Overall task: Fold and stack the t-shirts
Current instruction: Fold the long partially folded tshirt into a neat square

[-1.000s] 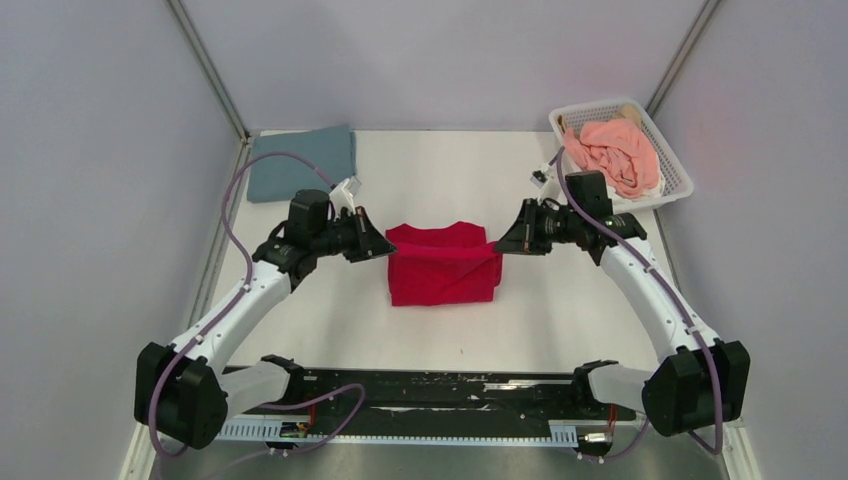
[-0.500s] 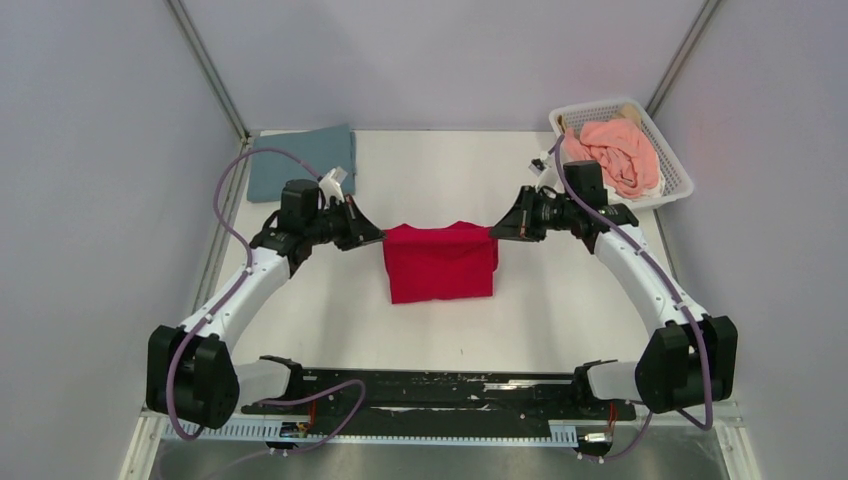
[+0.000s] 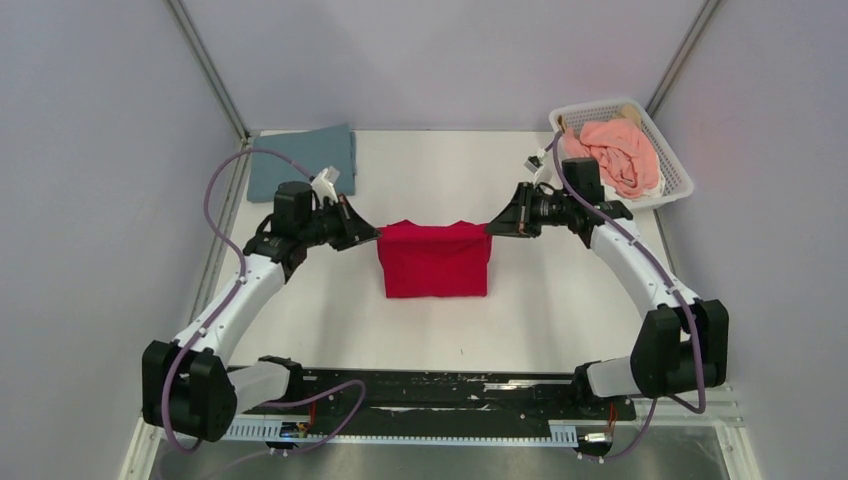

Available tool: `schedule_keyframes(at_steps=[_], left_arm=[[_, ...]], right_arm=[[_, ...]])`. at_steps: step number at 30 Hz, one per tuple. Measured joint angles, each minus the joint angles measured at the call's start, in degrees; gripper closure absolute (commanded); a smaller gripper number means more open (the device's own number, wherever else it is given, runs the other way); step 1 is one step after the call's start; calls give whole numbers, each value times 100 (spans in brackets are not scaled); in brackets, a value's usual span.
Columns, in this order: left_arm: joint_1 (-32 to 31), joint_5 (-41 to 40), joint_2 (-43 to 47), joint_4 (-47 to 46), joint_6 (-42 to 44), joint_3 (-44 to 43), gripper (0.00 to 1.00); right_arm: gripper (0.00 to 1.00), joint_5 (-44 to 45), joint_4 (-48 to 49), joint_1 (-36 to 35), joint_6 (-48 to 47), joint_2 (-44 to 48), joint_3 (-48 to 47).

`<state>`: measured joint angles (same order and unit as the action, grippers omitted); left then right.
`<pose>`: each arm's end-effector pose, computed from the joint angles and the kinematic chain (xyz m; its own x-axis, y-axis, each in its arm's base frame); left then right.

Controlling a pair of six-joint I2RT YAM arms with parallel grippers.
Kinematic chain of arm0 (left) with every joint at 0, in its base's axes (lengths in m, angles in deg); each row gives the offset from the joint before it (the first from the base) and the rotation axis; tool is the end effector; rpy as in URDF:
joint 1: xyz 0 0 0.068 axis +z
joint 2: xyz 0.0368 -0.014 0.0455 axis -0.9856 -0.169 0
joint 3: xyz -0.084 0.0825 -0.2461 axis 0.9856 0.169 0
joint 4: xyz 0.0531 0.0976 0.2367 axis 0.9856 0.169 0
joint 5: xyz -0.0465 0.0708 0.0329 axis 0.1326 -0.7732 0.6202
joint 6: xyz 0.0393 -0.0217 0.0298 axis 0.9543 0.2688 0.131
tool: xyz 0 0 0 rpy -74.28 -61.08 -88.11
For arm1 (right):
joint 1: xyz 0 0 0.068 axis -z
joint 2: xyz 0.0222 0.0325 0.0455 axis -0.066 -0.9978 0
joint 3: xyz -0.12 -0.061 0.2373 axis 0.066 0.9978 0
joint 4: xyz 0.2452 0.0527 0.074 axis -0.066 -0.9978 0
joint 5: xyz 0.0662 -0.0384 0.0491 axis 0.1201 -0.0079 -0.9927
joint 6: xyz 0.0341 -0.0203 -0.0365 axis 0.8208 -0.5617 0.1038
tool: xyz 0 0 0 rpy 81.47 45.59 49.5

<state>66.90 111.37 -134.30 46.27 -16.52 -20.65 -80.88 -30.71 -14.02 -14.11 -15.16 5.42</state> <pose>0.2403 -0.0760 0.2840 -0.7915 -0.3758 -0.4819 0.1540 0.6405 -0.7524 0.2818 0.0787 0.2897 -0.9083 0.1243 -0.3995 -0.2801 0.5285 0.8014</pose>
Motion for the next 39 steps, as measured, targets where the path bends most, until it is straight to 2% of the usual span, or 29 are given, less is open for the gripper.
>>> schedule_keyframes(at_steps=[12, 18, 24, 32, 33, 35, 36, 38, 39], left_arm=[[186, -85, -1143, -389, -129, -96, 100], [223, -129, -2002, -564, -214, -549, 100], [264, -415, -2479, -562, -212, -1003, 100], [310, -636, -3397, -492, -208, -1641, 100], [323, -656, -3517, -479, -208, -1714, 98], [352, -680, -3748, -439, -205, -1851, 80], [363, -691, -3834, -424, -186, -1897, 61], [389, -769, -3989, -321, -129, -2009, 45], [417, -789, -4048, -260, -127, -2072, 39]], right_arm=[[100, -35, 610, 249, 166, -1008, -17], [100, 24, 861, 306, 184, -1580, -396], [100, 160, 1036, 321, 195, -2216, -800], [95, 323, 1123, 323, 155, -3145, -1508], [93, 326, 1141, 326, 155, -3274, -1600], [82, 337, 1156, 326, 153, -3523, -1768], [74, 350, 1154, 326, 153, -3637, -1840], [45, 417, 1147, 337, 146, -3803, -1958], [34, 470, 1134, 358, 160, -3877, -2028]])
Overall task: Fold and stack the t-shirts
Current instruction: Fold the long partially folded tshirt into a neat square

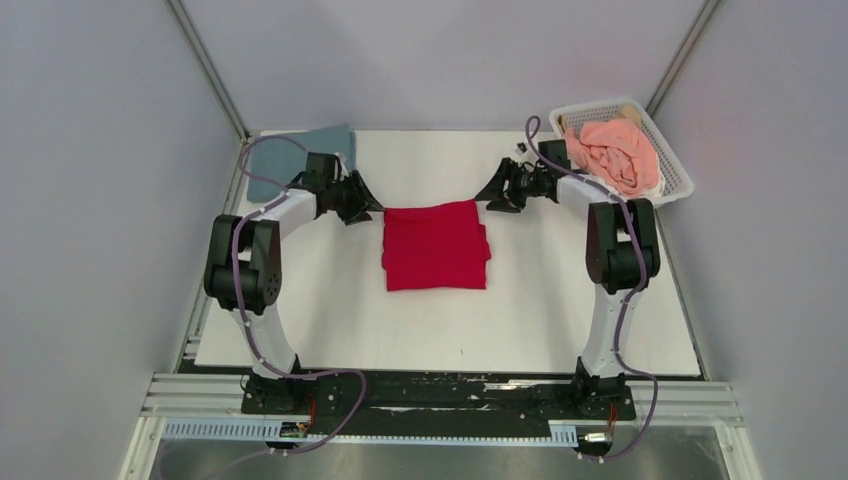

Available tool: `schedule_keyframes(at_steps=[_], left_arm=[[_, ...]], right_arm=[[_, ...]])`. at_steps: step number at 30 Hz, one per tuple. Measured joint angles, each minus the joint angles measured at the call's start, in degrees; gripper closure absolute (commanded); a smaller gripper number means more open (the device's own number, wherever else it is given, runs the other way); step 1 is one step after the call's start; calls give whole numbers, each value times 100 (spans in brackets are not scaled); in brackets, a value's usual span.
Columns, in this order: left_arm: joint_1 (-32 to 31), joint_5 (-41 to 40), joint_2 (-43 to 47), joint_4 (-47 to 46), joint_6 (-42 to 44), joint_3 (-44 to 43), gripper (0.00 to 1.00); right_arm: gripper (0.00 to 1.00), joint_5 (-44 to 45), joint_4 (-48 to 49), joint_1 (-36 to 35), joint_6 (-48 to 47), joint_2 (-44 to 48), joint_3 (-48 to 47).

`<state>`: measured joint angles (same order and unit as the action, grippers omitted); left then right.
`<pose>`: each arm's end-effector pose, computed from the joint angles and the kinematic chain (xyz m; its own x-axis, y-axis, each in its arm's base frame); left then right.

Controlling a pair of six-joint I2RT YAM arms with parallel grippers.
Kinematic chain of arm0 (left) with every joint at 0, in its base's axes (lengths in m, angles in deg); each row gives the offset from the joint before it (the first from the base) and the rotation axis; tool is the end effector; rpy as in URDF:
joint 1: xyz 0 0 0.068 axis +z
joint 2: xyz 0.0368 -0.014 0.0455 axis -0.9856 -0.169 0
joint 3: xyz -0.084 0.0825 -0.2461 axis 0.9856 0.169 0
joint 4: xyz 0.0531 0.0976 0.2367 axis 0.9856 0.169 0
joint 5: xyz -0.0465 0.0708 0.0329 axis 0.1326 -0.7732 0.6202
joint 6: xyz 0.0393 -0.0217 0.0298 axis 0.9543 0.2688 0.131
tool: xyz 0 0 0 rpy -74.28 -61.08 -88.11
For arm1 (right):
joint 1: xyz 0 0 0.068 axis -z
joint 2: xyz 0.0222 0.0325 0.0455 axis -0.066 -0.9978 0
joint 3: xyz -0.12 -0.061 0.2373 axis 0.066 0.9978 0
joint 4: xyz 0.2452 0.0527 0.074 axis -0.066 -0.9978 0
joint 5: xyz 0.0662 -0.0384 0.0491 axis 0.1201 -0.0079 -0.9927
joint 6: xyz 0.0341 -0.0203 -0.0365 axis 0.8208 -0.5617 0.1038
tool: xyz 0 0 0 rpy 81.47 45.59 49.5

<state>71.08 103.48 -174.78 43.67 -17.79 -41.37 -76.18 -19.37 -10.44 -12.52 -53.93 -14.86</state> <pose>0.3877 -0.0769 0.1878 -0.8238 -0.4788 -0.3034 -0.1842 0.7324 -0.6555 0.4332 0.0762 0.1748 -0.9325 0.2216 -0.2852 -0.0963 0.6086 0.7876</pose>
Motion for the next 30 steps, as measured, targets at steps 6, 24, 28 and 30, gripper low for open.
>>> schedule_keyframes(at_steps=[6, 24, 28, 30], left_arm=[[105, -109, -33, 214, 87, -448, 0], [-614, 640, -105, -459, -85, -269, 0], [-570, 387, -739, -358, -81, -514, 0], [-535, 431, -964, -284, -116, -691, 0]], right_arm=[[0, 450, -4, 151, -9, -24, -446], [0, 337, 1141, -1209, 190, 929, 1473], [0, 407, 1187, -1080, 201, 632, 1587], [0, 411, 1222, -1027, 201, 625, 1685]])
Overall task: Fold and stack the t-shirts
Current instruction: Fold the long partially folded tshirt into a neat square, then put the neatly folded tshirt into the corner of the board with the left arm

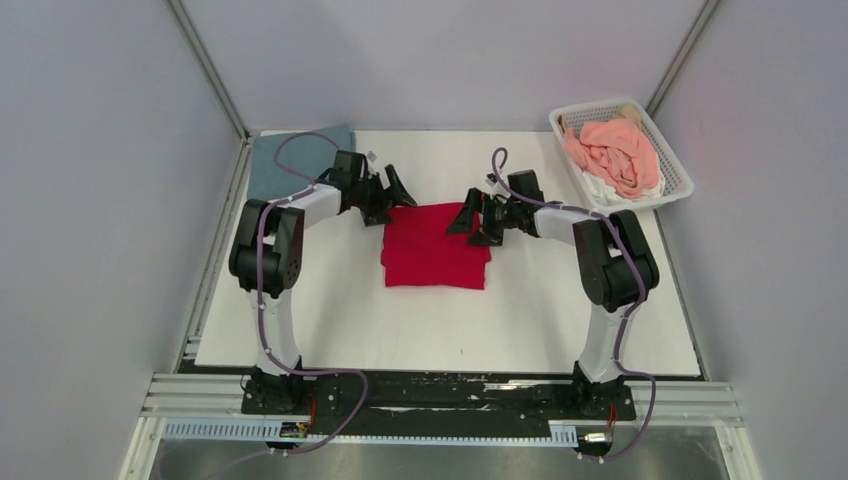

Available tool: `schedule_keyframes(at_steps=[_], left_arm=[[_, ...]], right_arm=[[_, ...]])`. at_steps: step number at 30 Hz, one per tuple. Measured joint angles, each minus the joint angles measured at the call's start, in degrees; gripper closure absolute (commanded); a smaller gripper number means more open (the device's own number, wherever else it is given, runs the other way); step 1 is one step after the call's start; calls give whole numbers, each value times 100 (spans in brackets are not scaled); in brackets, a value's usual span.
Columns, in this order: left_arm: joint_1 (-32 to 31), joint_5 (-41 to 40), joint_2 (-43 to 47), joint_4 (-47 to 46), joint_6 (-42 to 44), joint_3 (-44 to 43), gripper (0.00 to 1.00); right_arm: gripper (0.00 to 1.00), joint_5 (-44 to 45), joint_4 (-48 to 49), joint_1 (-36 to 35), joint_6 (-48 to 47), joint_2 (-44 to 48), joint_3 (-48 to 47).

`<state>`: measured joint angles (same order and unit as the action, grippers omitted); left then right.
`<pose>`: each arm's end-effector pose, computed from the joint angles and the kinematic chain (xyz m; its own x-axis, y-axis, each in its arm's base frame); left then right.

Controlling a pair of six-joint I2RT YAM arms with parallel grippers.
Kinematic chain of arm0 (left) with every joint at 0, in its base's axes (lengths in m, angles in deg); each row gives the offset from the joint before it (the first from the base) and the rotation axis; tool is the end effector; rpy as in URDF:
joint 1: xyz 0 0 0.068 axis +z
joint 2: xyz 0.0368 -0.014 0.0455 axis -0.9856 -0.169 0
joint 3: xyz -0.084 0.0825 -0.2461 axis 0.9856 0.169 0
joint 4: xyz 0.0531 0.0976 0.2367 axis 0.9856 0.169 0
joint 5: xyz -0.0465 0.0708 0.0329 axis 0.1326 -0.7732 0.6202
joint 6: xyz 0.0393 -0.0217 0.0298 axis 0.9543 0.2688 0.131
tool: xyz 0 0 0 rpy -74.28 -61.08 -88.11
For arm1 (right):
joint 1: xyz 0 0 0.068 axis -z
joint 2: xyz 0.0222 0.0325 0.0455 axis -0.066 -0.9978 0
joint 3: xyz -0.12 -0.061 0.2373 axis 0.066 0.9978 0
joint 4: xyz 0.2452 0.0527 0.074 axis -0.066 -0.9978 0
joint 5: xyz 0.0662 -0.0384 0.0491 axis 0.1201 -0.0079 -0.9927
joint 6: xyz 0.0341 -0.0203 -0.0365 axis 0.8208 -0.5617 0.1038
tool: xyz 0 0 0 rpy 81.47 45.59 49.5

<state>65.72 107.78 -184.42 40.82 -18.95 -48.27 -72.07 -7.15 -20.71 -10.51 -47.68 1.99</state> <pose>0.4129 -0.1241 0.1621 -0.8857 -0.3865 -0.2573 -0.1051 0.7066 -0.6998 0.3709 0.1375 0.1459 -0.9475 0.1030 -0.3026 -0.1760 0.6224 0.7627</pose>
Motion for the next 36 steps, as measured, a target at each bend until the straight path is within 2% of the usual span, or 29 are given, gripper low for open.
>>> schedule_keyframes(at_steps=[8, 12, 16, 19, 21, 27, 32, 36], left_arm=[[17, 57, -136, 13, 17, -247, 0], [17, -48, 229, 175, 170, -79, 0], [-9, -535, 1276, 463, 428, 369, 0], [-17, -1003, 1996, 708, 590, 468, 0], [-26, -1165, 2159, 734, 638, 509, 0], [-37, -1287, 1781, 977, 638, 868, 0], [-96, -1224, 1294, 1078, 595, 1027, 0], [-229, -1180, 1040, 1075, 507, 968, 10]], right_arm=[[0, 24, 116, 96, -33, 35, 81], [0, 352, -188, 109, -190, 382, 85], [0, 944, -420, 131, -341, 1342, 275], [0, 1746, -522, 136, -361, 2339, 610], [0, 2297, -570, 133, -350, 2900, 901], [0, 3836, -1036, 138, -334, 4140, 1596], [0, 4717, -1259, 138, -385, 4865, 1869], [0, 5130, -1335, 138, -459, 5108, 1947]])
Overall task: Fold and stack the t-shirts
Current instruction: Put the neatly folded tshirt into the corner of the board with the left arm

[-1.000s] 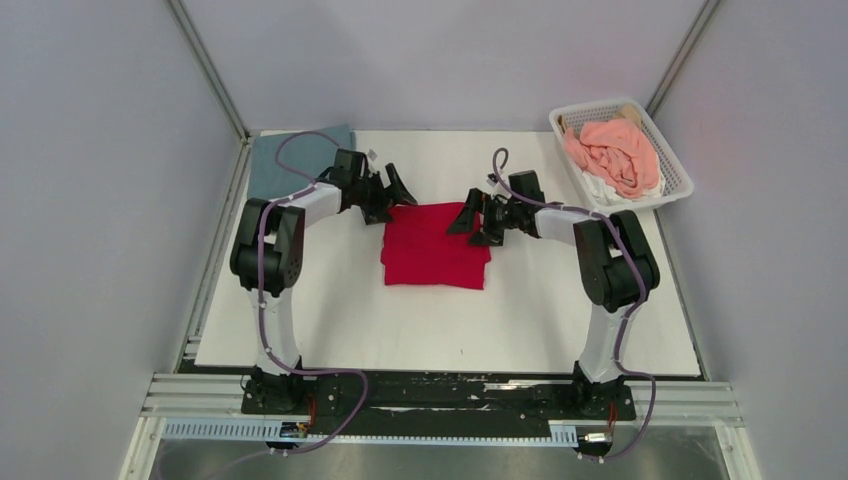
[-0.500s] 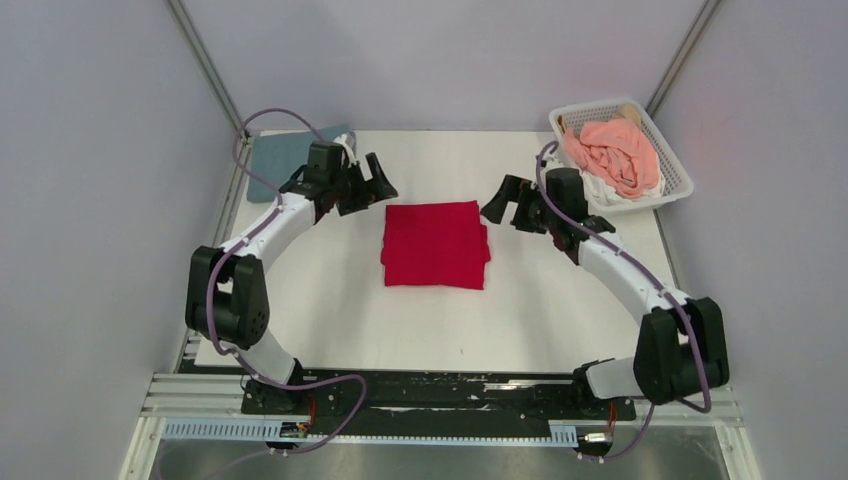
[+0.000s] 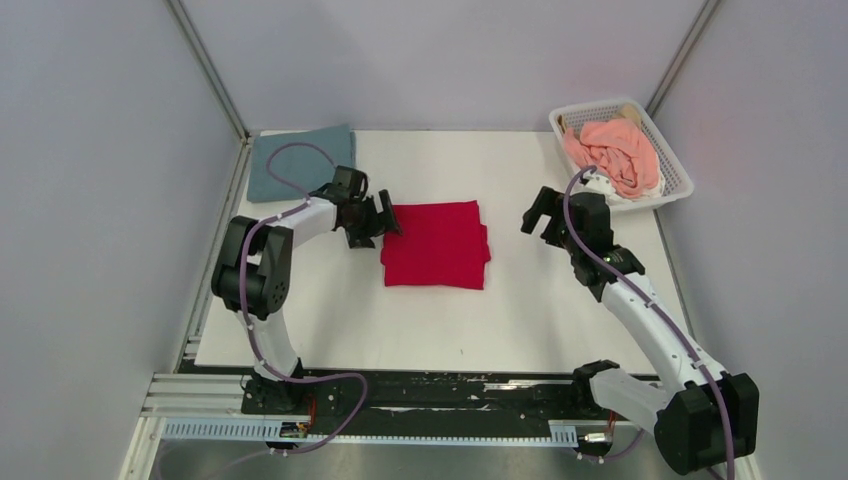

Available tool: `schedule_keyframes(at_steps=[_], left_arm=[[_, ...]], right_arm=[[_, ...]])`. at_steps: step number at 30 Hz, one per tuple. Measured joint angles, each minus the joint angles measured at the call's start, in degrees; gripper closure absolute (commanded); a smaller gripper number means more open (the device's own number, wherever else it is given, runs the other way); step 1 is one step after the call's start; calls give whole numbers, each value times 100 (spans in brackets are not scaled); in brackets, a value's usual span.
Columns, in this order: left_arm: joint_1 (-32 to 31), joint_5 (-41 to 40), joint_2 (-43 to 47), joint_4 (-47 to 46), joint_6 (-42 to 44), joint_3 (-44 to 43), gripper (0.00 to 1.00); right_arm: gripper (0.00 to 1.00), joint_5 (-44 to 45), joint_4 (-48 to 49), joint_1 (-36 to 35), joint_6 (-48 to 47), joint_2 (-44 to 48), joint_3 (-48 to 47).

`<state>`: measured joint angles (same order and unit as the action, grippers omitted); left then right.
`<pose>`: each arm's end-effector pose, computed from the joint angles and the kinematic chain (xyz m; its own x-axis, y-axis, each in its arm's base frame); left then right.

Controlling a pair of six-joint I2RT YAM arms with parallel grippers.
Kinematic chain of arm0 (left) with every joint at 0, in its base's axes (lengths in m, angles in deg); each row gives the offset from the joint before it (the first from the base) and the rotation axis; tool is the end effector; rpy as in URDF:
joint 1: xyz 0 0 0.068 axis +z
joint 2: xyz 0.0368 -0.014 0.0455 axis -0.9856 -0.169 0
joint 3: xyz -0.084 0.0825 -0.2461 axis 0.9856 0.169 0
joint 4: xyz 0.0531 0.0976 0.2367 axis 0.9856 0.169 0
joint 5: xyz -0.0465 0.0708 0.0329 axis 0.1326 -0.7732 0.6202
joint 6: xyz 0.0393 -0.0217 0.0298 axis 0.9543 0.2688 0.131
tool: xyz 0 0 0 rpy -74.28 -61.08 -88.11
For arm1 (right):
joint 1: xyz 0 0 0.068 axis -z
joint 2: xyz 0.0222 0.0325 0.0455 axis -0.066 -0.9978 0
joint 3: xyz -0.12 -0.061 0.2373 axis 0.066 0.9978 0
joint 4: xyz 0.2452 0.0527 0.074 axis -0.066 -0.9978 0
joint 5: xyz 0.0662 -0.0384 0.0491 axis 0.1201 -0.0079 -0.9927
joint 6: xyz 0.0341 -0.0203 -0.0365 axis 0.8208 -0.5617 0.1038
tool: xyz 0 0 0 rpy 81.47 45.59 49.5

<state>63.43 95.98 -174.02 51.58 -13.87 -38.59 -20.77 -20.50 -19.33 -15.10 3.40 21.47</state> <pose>0.3551 -0.1175 0.1684 -0.9010 -0.3349 -0.2757 -0.1646 0.8520 -0.4969 0.2285 0.0573 0.2818 -0.5110 0.2981 -0.8063 0.1031 0.9524 0.2868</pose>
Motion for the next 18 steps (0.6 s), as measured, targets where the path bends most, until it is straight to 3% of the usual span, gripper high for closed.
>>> schedule_keyframes(at_steps=[5, 11, 18], left_arm=[[-229, -7, -273, -85, -136, -269, 21], [-717, -282, -636, -42, -321, -664, 50], [-1287, -1082, -1163, 717, -481, -1550, 99]], right_arm=[[0, 284, -46, 0, -33, 22, 9], [0, 452, -44, 0, -35, 13, 9], [0, 699, -42, 0, -66, 39, 26]])
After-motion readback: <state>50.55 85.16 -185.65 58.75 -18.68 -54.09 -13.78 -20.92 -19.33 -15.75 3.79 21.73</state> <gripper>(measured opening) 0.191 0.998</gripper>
